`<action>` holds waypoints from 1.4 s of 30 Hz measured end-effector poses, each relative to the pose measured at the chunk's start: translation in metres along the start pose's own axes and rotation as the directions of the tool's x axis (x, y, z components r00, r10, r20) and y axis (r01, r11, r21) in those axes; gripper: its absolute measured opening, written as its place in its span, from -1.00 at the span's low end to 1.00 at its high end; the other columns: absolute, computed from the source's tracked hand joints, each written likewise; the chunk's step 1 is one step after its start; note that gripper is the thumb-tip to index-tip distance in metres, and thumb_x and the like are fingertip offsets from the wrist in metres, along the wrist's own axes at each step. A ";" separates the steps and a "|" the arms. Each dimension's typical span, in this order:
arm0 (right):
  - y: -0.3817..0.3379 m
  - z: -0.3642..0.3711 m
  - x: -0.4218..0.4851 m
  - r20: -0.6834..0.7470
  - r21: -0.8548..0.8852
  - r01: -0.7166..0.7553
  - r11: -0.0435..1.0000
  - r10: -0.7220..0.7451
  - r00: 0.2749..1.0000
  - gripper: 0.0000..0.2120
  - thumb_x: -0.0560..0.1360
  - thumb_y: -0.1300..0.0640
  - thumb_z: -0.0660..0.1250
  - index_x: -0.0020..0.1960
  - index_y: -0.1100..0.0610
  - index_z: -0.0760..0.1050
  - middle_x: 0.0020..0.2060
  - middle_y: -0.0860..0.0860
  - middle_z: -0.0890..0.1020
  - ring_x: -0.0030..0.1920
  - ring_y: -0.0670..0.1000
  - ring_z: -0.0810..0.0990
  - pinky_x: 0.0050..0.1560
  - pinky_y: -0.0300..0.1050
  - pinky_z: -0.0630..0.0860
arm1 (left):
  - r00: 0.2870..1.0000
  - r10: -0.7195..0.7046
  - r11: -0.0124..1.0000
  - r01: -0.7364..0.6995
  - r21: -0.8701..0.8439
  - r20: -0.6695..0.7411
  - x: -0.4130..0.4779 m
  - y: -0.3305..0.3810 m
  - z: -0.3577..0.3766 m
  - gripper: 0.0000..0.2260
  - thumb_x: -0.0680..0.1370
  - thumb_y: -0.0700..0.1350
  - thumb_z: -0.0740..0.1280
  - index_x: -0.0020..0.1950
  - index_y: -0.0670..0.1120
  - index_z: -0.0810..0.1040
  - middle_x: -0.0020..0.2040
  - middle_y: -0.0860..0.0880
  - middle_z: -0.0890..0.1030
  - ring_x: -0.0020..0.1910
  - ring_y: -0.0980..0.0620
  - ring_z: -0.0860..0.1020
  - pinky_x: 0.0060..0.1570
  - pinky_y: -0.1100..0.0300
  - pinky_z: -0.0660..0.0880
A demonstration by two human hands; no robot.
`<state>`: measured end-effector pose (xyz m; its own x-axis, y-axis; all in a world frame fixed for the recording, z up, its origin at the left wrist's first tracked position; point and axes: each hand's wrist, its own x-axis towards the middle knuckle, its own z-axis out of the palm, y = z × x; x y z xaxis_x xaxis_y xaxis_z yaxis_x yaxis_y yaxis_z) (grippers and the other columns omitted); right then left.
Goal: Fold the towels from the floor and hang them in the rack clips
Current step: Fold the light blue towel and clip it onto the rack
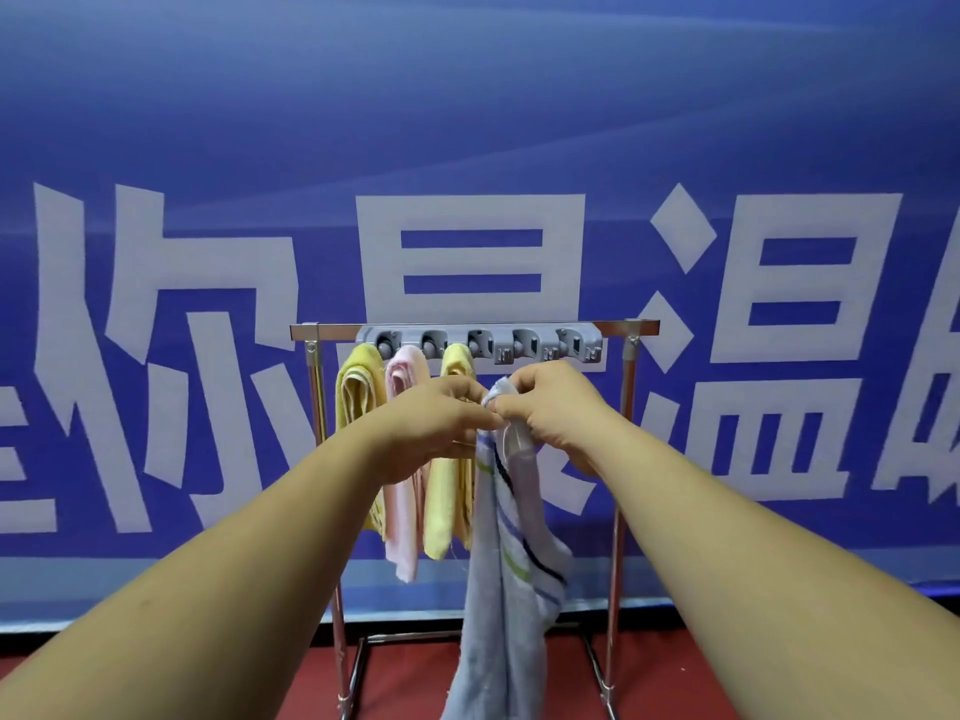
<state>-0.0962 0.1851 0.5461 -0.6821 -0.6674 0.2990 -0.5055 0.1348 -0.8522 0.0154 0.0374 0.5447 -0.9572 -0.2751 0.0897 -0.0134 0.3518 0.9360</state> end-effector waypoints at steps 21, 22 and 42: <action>0.044 0.008 -0.013 0.148 0.288 -0.139 0.948 0.099 0.984 -0.92 0.57 0.21 0.48 0.02 0.21 0.62 -0.21 0.09 0.68 -0.22 0.02 0.63 -0.18 -0.09 0.57 | 0.993 0.065 0.993 -0.074 -0.093 -0.096 0.000 -0.014 -0.004 -0.84 0.62 -0.13 0.47 0.11 -0.21 0.62 -0.12 -0.11 0.69 -0.17 -0.02 0.68 -0.16 0.12 0.63; 0.044 0.008 -0.012 0.146 0.279 -0.134 0.951 0.096 0.985 -0.92 0.57 0.20 0.49 -0.01 0.19 0.62 -0.21 0.08 0.68 -0.22 0.02 0.62 -0.19 -0.09 0.55 | 0.990 0.076 0.994 -0.085 -0.073 -0.123 0.000 -0.015 -0.005 -0.82 0.63 -0.12 0.47 0.12 -0.22 0.62 -0.11 -0.13 0.69 -0.16 -0.04 0.68 -0.14 0.11 0.64; 0.153 -0.059 -0.055 0.074 -0.088 -0.449 0.889 0.455 0.887 -0.89 0.54 0.17 0.50 -0.10 0.20 0.73 -0.27 0.03 0.73 -0.30 -0.05 0.60 -0.32 -0.23 0.51 | 0.928 -0.154 0.977 0.091 -0.194 -0.341 -0.010 -0.068 -0.055 -0.88 0.59 -0.22 0.48 0.05 -0.28 0.71 -0.02 -0.27 0.74 -0.18 -0.10 0.76 -0.19 0.10 0.69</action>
<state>-0.1671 0.2861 0.4248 -0.7964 -0.5846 -0.1546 -0.1898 0.4843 -0.8541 0.0417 -0.0326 0.4987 -0.7874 -0.6140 0.0550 -0.0443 0.1453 0.9884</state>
